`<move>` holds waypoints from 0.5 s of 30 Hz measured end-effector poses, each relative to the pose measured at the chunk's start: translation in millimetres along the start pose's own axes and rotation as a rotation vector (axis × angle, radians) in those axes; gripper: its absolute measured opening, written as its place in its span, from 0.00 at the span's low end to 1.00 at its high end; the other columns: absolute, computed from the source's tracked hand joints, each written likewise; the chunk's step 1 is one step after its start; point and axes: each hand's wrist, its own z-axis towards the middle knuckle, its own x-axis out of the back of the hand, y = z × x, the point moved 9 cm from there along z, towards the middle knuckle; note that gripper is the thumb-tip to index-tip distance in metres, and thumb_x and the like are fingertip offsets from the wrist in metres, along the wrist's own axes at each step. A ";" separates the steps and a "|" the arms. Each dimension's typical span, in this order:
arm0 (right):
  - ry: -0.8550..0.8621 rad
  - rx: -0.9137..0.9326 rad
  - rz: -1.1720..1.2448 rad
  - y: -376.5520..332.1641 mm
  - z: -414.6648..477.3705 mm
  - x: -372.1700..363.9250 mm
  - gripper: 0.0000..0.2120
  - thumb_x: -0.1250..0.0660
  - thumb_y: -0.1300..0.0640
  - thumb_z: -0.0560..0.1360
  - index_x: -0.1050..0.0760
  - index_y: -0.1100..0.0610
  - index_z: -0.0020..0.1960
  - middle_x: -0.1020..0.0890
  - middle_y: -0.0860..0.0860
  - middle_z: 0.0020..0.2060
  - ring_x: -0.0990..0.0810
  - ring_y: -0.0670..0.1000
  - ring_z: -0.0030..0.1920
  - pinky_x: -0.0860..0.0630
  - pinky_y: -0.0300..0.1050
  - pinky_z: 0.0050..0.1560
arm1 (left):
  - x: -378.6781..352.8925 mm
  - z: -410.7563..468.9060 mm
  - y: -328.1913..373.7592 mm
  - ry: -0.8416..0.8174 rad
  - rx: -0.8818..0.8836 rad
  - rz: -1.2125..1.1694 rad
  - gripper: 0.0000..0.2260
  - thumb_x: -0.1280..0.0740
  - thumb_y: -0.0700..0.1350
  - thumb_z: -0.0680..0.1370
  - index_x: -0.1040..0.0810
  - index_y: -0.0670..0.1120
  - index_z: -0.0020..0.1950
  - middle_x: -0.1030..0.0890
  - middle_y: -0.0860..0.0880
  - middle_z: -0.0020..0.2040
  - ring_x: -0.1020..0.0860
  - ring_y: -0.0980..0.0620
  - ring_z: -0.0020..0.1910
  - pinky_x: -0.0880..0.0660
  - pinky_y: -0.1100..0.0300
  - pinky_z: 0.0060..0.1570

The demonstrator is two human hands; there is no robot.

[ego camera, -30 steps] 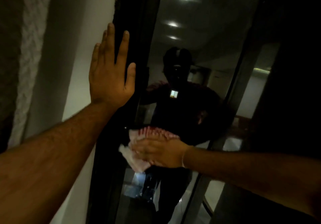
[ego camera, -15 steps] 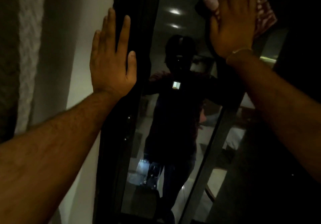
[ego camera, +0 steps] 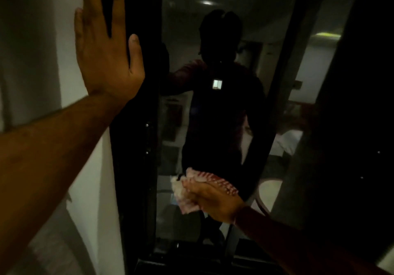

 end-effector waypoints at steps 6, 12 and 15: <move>0.141 -0.050 0.224 -70.8 -9.7 -9.4 0.24 0.43 0.48 0.88 0.34 0.42 0.84 0.31 0.47 0.84 0.40 0.50 0.87 0.42 0.52 0.88 | 1.6 -42.5 -2.0 -0.112 -0.056 -0.109 0.32 0.43 0.51 0.90 0.51 0.45 0.92 0.51 0.34 0.91 0.51 0.36 0.91 0.51 0.38 0.88; 0.131 -0.984 1.624 -140.7 -90.8 -62.0 0.24 0.39 0.47 0.89 0.30 0.54 0.82 0.21 0.64 0.73 0.22 0.66 0.73 0.19 0.45 0.67 | 29.1 -309.9 -48.6 -0.531 0.026 -0.160 0.31 0.50 0.55 0.89 0.46 0.45 0.91 0.48 0.40 0.92 0.46 0.38 0.90 0.44 0.35 0.86; 0.026 -1.081 2.423 -234.5 -104.5 -90.4 0.29 0.12 0.44 0.67 0.17 0.56 0.60 0.15 0.57 0.56 0.14 0.58 0.57 0.14 0.47 0.56 | 86.1 -492.4 -81.4 -0.881 0.189 -0.080 0.32 0.57 0.59 0.90 0.44 0.45 0.90 0.48 0.43 0.92 0.37 0.37 0.87 0.43 0.39 0.84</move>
